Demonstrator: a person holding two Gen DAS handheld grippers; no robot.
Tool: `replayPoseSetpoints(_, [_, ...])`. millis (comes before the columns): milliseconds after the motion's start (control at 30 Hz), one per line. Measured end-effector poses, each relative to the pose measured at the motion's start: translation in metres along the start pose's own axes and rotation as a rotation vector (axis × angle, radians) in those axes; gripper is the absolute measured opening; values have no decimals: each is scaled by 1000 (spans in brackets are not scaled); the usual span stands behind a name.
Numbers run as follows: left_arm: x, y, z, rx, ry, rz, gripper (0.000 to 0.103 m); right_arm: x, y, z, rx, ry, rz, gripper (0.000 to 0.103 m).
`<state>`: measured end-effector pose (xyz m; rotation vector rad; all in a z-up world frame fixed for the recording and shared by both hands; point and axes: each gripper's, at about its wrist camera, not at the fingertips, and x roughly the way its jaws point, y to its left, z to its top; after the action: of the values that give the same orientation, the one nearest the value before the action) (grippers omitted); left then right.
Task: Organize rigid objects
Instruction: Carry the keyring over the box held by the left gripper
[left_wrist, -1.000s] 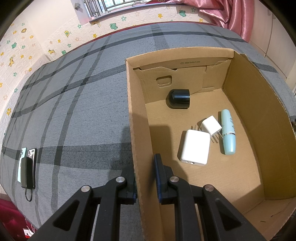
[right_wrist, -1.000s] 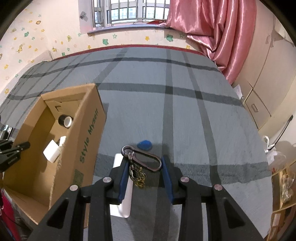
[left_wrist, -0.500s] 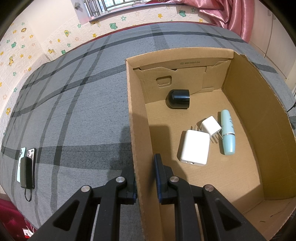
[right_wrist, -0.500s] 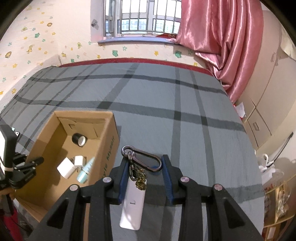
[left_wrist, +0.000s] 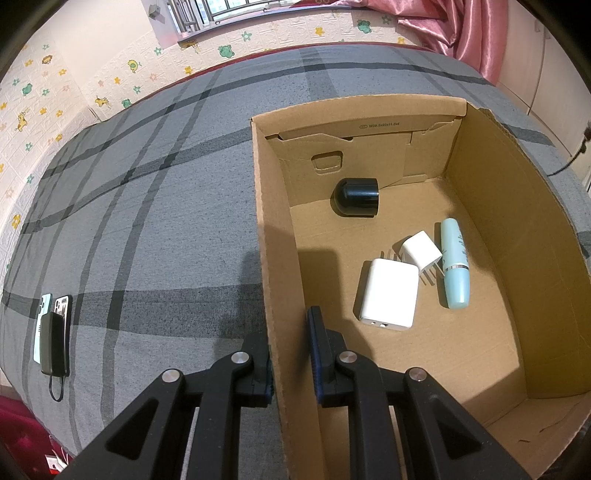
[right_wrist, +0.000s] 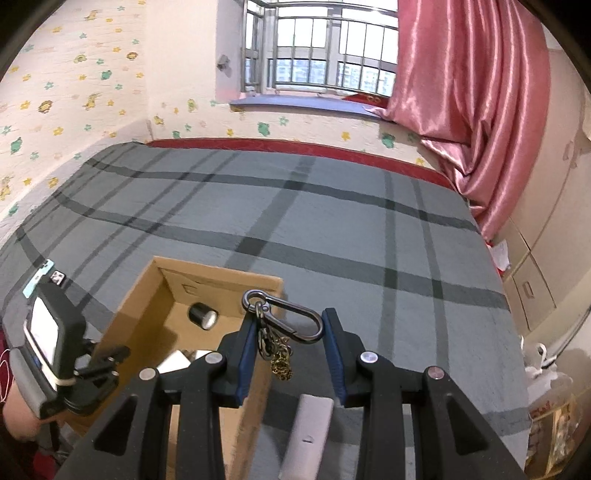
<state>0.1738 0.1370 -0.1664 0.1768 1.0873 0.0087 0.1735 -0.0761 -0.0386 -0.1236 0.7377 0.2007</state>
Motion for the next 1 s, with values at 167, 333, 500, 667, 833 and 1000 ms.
replayPoseSetpoints(167, [0, 0, 0, 1, -1, 0, 16, 5, 23, 8, -31, -1, 50, 36])
replayPoseSetpoints(333, [1, 0, 0, -1, 0, -2, 16, 17, 42, 7, -51, 18, 87, 36])
replayPoseSetpoints(500, [1, 0, -1, -2, 0, -2, 16, 34, 58, 1, -56, 58, 114, 36])
replayPoseSetpoints(667, [1, 1, -1, -2, 0, -3, 16, 53, 68, -7, -59, 102, 124, 36])
replayPoseSetpoints(833, [1, 0, -1, -2, 0, -2, 16, 71, 76, -18, -60, 152, 137, 36])
replayPoseSetpoints(1000, [1, 1, -1, -2, 0, -4, 16, 94, 83, -28, -61, 211, 143, 36])
